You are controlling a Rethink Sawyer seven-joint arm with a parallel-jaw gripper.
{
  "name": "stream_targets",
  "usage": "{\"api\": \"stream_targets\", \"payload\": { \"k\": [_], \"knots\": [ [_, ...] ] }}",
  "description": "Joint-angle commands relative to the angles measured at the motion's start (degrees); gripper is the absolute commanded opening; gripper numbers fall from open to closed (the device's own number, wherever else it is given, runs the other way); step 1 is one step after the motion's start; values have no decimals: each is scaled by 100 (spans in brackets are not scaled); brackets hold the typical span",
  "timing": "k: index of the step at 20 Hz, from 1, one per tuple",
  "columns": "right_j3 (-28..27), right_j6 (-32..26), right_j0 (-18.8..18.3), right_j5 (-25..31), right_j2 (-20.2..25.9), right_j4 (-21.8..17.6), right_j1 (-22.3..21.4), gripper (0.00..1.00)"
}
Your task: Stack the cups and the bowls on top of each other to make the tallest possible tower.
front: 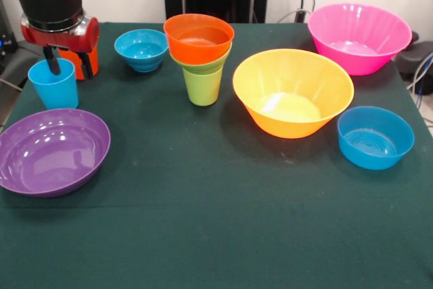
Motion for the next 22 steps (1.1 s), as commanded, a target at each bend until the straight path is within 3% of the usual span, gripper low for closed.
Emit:
{"api": "stream_targets", "payload": {
  "k": [1,15,22],
  "knots": [
    [48,-1082,250,-60,296,-397,248,100],
    [-163,-877,441,-60,82,-546,394,100],
    [-321,-837,600,219,-93,-666,430,100]
  ]
}}
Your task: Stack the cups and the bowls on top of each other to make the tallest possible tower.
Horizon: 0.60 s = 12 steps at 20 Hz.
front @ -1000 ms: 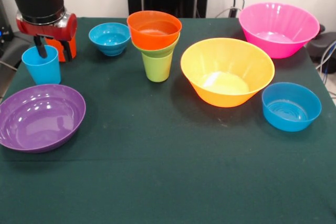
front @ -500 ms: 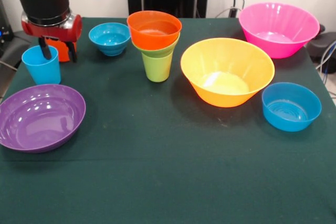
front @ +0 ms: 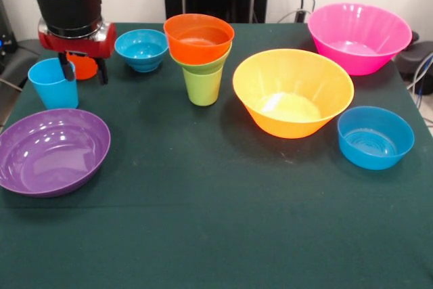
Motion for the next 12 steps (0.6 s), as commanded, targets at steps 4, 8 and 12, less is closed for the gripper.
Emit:
{"api": "stream_targets", "payload": {
  "k": [4,8,12],
  "knots": [
    [-178,-775,296,208,-87,-533,328,100],
    [-24,-702,324,175,-113,-556,241,100],
    [202,-616,442,284,-233,-601,17,100]
  ]
}}
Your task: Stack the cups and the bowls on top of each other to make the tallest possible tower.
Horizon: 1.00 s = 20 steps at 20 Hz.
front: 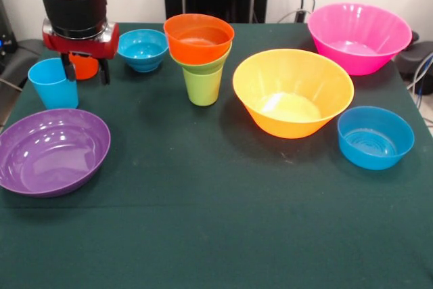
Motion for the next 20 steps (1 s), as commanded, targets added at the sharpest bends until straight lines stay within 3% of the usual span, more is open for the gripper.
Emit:
{"api": "stream_targets", "payload": {
  "k": [1,11,20],
  "knots": [
    [247,-570,404,338,-237,-486,-30,100],
    [881,-594,547,309,-380,-216,-616,100],
    [631,-391,740,194,-312,-269,-208,100]
  ]
}}
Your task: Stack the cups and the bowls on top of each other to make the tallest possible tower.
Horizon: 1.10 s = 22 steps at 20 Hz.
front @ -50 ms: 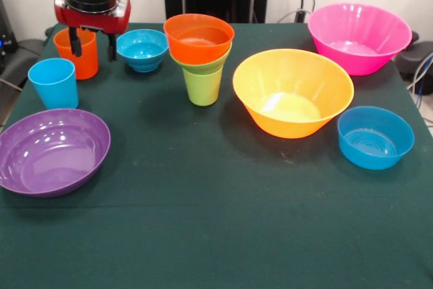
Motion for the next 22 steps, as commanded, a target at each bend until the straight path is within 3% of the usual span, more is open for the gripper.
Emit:
{"api": "stream_targets", "payload": {
  "k": [1,13,22],
  "knots": [
    [163,-388,350,184,55,-252,332,100],
    [574,-305,444,-122,224,-26,189,100],
    [854,-645,-50,-404,606,220,154,100]
  ]
}}
